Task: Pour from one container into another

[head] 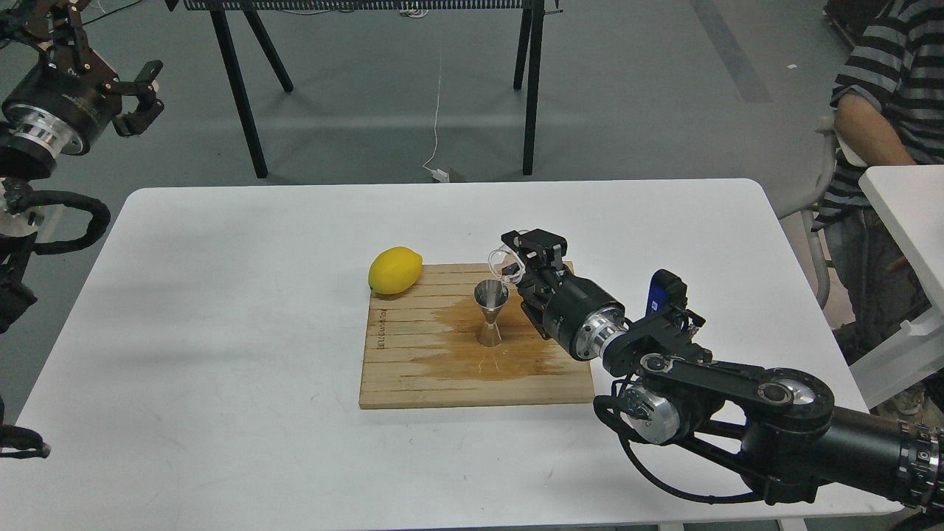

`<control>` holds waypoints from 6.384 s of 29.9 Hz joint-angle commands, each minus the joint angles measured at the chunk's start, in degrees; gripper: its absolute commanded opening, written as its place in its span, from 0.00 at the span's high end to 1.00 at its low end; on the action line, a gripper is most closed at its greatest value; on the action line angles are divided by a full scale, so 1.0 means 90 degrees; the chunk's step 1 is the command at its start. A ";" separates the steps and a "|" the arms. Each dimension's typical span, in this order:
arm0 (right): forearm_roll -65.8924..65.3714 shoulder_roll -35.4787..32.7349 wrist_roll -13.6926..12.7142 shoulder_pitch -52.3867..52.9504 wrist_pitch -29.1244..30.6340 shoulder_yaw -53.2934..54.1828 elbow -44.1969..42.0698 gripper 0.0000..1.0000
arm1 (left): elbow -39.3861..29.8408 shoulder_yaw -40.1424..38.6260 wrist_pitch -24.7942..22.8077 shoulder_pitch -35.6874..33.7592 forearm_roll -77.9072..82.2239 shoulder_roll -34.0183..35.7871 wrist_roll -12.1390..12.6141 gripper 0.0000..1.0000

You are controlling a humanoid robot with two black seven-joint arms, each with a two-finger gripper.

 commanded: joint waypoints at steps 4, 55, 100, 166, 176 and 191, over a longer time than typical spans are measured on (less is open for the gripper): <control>-0.0130 -0.0002 0.0040 0.0095 -0.0001 -0.0074 -0.0130 0.63 | 0.0000 -0.0003 0.0000 0.0000 0.0000 0.0009 0.0001 0.00; -0.0335 0.0408 0.0196 0.0545 -0.0001 -0.0689 -0.0804 0.63 | 0.0000 -0.0003 0.0000 0.0000 0.0000 0.0068 0.0001 0.00; -0.0599 0.0174 0.0401 0.0730 -0.0001 -0.1099 -0.0707 0.63 | 0.0000 -0.0013 0.0000 0.0000 0.0000 0.0097 0.0010 0.00; 0.2290 -0.0442 0.0157 -0.2383 0.0482 0.4630 0.0407 0.62 | 0.0000 0.0007 0.0000 -0.0039 0.0000 0.0146 0.0020 0.00; 0.4010 0.0016 0.0147 -0.3849 0.1450 0.6693 -0.0120 0.61 | -0.0019 0.0007 0.0000 -0.0039 0.0000 0.0146 0.0020 0.00; 0.4108 0.1208 0.0060 -0.3567 0.2931 0.7915 -0.2257 0.61 | -0.0019 0.0026 0.0000 -0.0146 0.0010 0.0204 0.0030 0.00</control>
